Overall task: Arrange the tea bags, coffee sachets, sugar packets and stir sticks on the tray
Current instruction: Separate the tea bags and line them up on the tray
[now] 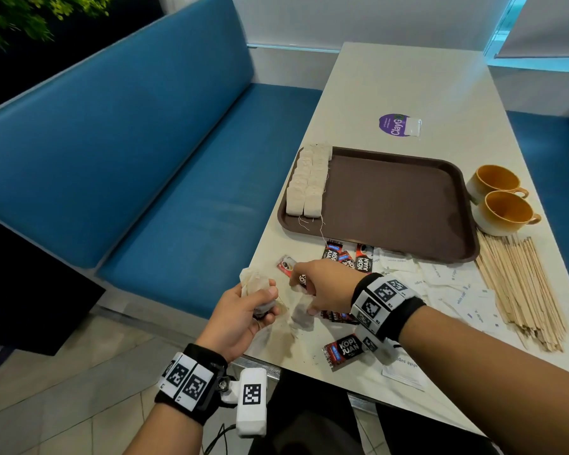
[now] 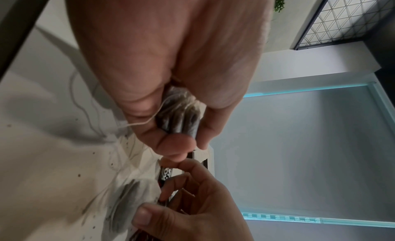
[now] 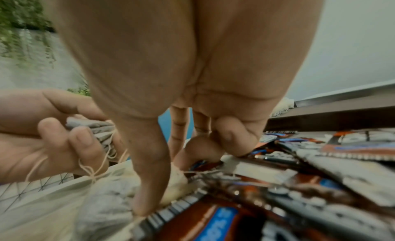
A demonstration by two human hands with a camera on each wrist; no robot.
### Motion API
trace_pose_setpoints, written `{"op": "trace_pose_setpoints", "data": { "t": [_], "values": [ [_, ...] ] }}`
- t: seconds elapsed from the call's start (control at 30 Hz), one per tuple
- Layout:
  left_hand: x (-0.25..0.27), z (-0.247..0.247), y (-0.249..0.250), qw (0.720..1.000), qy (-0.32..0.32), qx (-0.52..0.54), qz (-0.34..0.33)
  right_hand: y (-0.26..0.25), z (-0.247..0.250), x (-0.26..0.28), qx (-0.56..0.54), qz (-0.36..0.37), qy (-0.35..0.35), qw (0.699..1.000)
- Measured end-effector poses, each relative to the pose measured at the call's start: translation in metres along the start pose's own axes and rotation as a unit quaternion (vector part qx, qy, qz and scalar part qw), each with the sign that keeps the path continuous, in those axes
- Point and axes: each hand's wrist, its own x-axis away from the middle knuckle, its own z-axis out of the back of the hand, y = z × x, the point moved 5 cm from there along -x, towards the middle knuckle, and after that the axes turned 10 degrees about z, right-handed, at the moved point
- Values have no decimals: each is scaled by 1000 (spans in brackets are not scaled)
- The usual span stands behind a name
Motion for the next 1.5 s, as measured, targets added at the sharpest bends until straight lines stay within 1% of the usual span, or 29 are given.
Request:
{"op": "trace_pose_setpoints", "data": {
  "t": [0.13, 0.23, 0.43, 0.53, 0.63, 0.7, 0.77, 0.83, 0.9, 0.97, 1.03, 1.1, 1.2, 1.23, 1.33, 1.37, 1.5],
  "values": [
    [2, -2, -1, 1000, 1, -4, 0, 0, 1, 1, 8, -16, -9, 1000],
    [3, -2, -1, 1000, 4, -8, -2, 2, 0, 3, -13, -20, -6, 1000],
    [4, -2, -1, 1000, -1, 6, 3, 6, -3, 14, -42, -3, 45, 998],
    [5, -2, -3, 1000, 3, -13, 4, 6, -1, 24, -88, 7, 73, 993],
    [3, -2, -4, 1000, 10, -19, -5, 4, 15, 39, -165, 11, 151, 975],
    [3, -3, -3, 1000, 13, -18, -8, 2, 31, 53, -217, 20, 216, 952],
    [3, -6, -1, 1000, 9, -20, -10, 0, 46, 67, -258, 36, 266, 928],
    [5, -12, 4, 1000, -4, -22, -14, 0, 60, 80, -280, 46, 296, 912],
    [7, -22, 9, 999, -19, -29, -20, 1, 73, 92, -284, 48, 313, 905],
    [11, -33, 15, 998, -38, -42, -26, 1, 84, 104, -310, 54, 315, 896],
    [13, -46, 19, 996, -60, -56, -27, -1, 94, 116, -337, 67, 297, 891],
    [13, -59, 19, 994, -83, -62, -21, -4, 104, 127, -330, 73, 284, 897],
    [11, -82, 13, 989, -116, -88, -12, -1, 111, 141, -308, 73, 293, 902],
    [12, -89, 9, 987, -129, -99, -10, 0, 109, 145, -315, 73, 285, 902],
    [12, -107, -10, 972, -191, -133, -7, 1, 89, 151, -349, 66, 228, 906],
    [13, -111, -17, 966, -209, -152, -1, 2, 81, 154, -360, 63, 223, 904],
    [20, -119, -37, 944, -240, -226, 20, 15, 50, 171, -417, 40, 257, 871]
  ]
}}
